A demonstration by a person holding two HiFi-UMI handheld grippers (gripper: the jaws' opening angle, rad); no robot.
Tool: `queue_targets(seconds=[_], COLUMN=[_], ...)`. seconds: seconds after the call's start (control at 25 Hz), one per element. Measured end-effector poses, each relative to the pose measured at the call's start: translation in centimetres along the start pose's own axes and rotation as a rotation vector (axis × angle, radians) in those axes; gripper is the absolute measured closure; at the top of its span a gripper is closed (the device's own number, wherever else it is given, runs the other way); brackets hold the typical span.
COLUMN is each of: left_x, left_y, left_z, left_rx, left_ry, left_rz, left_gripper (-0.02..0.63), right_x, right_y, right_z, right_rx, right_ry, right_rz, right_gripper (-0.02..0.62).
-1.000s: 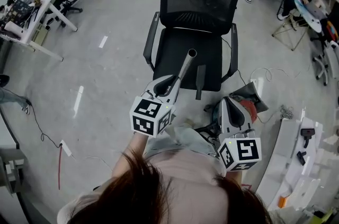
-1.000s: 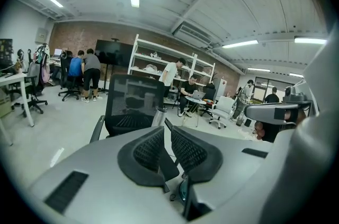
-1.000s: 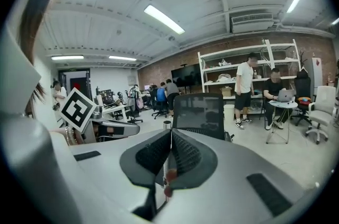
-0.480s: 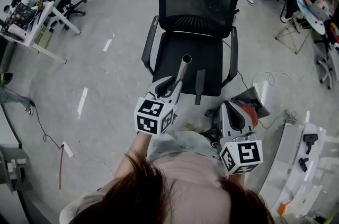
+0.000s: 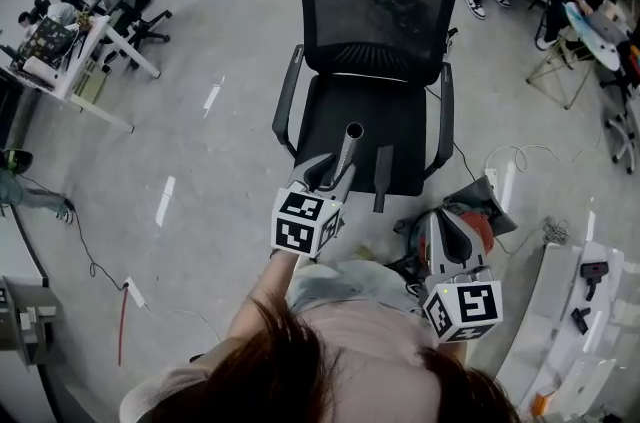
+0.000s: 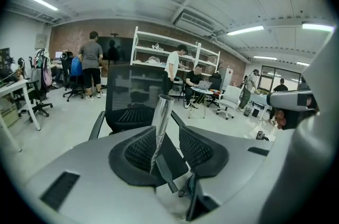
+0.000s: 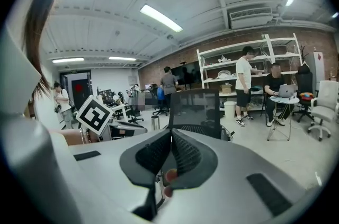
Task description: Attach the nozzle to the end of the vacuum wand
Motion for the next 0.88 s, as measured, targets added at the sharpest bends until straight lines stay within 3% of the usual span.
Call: queue_targets(seconds=[0.88], left_x=[1.6], left_y=[0.8], left_z=[-5.8], left_rx=[0.095], left_ry=[-0.04], left_rz=[-0.066], left_gripper=[0.46], right_x=[-3.0], right_y=[2.3], right_z=[0.0], right_rx=[0.065], right_ry=[0.098], right_rz=[-0.07], right_gripper=[0.569])
Point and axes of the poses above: the fingertips, and each gripper's own axes: z backward along the fingers, x to its left, y out of its underside, the point moved 3 cm from there along z, backward along the fingers, and after that the axes turned 10 degrees about z, right-handed, at the moved point
